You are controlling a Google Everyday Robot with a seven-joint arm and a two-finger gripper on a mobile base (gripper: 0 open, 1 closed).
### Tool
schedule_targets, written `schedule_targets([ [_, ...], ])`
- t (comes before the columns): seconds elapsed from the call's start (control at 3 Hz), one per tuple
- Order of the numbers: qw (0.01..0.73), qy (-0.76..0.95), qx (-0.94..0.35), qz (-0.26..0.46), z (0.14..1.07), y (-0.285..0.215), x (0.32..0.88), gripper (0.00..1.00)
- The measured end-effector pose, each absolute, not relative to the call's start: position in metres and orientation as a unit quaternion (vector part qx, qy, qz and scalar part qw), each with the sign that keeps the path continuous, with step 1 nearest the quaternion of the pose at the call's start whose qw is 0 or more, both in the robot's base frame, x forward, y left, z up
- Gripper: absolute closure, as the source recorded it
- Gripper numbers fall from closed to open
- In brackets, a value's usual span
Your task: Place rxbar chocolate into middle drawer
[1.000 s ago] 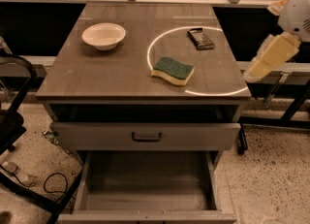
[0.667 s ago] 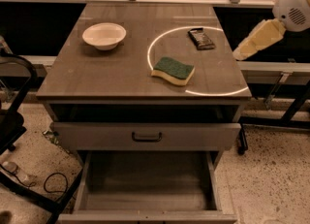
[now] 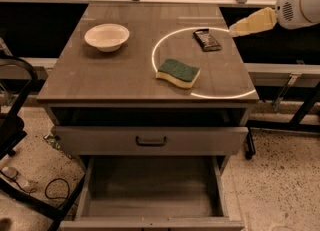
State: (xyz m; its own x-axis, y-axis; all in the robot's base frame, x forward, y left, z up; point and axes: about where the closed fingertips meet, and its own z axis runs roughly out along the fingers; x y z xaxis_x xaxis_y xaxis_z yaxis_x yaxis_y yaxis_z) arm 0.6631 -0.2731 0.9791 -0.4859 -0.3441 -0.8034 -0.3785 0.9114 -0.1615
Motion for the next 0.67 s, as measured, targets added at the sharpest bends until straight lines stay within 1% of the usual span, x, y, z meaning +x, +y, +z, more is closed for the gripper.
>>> schedule_targets([
  [0.33, 0.461, 0.861, -0.215, 0.022, 0.978, -0.265, 0.67, 0.0],
  [0.67, 0.458, 0.859, -0.224, 0.039, 0.967, -0.235, 0.706, 0.0],
])
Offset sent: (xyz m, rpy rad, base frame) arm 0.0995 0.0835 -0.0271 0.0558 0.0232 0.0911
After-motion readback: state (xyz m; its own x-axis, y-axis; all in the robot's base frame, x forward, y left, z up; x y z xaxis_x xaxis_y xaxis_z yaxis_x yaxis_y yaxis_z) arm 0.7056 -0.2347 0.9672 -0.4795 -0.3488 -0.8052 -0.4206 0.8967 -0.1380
